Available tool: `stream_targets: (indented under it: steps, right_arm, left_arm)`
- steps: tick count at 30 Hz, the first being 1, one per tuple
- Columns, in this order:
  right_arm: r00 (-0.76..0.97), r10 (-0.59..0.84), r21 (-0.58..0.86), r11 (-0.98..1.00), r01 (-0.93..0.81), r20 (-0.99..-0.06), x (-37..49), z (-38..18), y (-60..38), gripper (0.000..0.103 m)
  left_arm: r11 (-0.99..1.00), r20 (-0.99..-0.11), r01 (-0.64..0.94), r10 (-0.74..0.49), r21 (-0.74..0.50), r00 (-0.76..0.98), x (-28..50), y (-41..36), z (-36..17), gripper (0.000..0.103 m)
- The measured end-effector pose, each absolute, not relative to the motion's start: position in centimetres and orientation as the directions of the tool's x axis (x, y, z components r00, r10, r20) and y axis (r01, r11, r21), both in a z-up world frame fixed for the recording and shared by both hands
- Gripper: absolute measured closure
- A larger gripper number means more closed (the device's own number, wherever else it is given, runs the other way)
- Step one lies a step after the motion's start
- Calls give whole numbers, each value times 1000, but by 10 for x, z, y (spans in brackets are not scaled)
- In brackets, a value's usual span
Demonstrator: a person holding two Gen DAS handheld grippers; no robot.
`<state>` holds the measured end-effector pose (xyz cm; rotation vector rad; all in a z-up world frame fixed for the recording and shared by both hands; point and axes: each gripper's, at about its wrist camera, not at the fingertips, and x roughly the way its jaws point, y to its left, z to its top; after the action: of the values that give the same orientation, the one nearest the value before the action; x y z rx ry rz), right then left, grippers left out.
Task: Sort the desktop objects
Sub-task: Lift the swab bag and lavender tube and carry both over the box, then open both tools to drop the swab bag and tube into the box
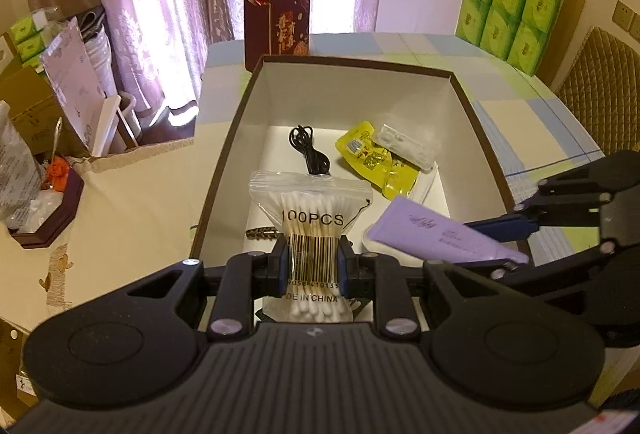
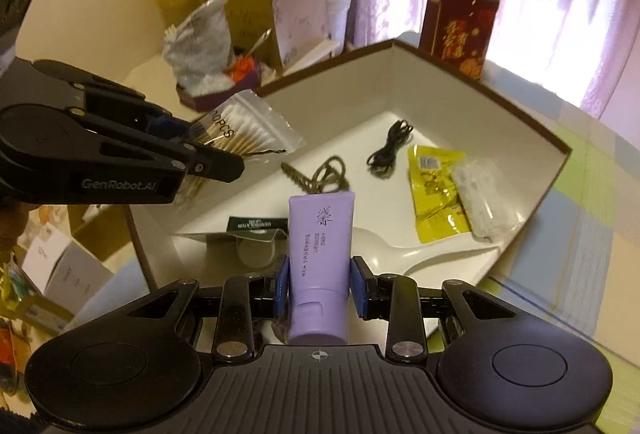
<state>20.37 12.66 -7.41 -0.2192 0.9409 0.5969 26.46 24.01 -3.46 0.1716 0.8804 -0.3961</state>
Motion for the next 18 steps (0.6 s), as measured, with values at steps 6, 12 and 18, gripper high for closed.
stream_targets:
  steps: [6, 12, 18]
  right_arm:
    - [384, 360, 68, 799, -598, -850, 218, -91, 137, 74]
    - [341, 330, 61, 791, -609, -880, 228, -107, 145, 74]
    - [325, 328, 73, 794, -603, -887, 233, -115, 143, 74]
  left_arm:
    - [910, -807, 413, -263, -26, 529, 275, 242, -49, 84]
    - [905, -822, 426, -248, -7, 512, 286, 243, -56, 84]
    - [904, -831, 427, -246, -10, 500, 290, 244, -62, 84]
